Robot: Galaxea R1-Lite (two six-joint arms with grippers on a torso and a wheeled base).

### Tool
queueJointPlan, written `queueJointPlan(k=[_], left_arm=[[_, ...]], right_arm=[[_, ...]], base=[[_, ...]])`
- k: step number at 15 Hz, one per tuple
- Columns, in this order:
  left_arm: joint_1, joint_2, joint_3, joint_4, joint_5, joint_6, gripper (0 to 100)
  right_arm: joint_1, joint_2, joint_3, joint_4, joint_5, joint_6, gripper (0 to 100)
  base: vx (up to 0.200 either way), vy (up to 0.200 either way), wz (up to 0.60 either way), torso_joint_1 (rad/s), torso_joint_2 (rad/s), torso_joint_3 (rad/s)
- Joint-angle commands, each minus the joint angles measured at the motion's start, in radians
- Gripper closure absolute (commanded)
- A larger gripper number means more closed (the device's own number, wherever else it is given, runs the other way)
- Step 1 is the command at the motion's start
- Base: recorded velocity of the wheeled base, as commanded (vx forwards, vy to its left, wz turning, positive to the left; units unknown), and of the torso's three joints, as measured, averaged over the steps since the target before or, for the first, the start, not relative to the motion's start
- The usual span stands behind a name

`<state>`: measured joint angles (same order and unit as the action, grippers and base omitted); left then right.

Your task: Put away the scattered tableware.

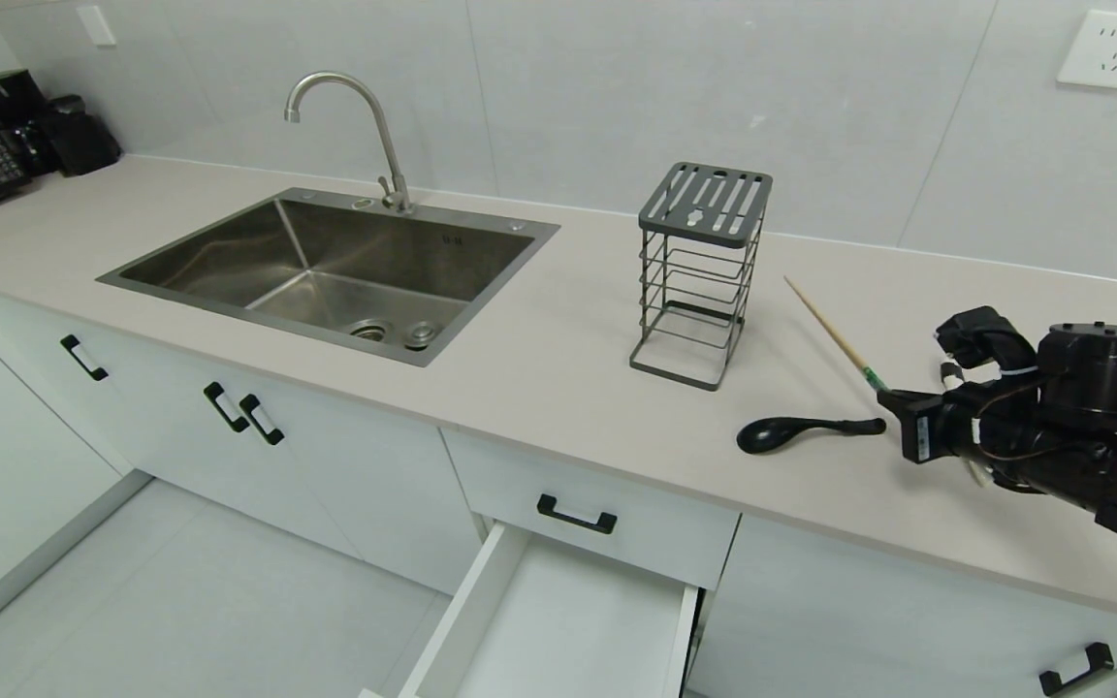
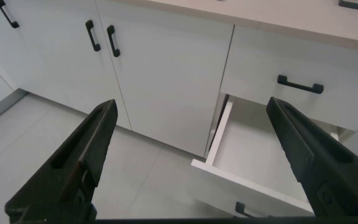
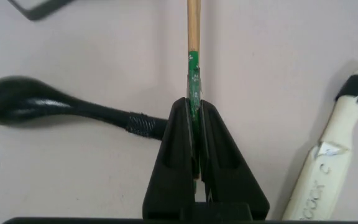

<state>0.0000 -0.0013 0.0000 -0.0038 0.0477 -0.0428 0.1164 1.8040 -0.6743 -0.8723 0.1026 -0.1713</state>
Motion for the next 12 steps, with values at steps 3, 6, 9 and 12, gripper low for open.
queueJointPlan(k=[3,6,9,12], left_arm=[[0.000,0.001,0.000,-0.001,0.001,0.000,0],[0.000,0.001,0.000,-0.001,0.001,0.000,0],[0.000,0.001,0.000,-0.001,0.000,0.000,0],[0.000,0.001,0.000,-0.001,0.000,0.000,0]], right_arm=[[0.002,-0.135,0.041,-0.002,0.002,-0.004,100],[0.014,-0.341,0.148,-0.017,0.025,-0.005,100],[0.072,-0.517,0.174,-0.040,0.052,-0.013,100],[0.178,-0.627,0.179,-0.040,0.115,-0.037,100]], base=[[0.000,0.000,0.00,0.000,0.00,0.000],[0.000,0.000,0.00,0.000,0.00,0.000],[0.000,0.000,0.00,0.000,0.00,0.000],[0.000,0.000,0.00,0.000,0.00,0.000]])
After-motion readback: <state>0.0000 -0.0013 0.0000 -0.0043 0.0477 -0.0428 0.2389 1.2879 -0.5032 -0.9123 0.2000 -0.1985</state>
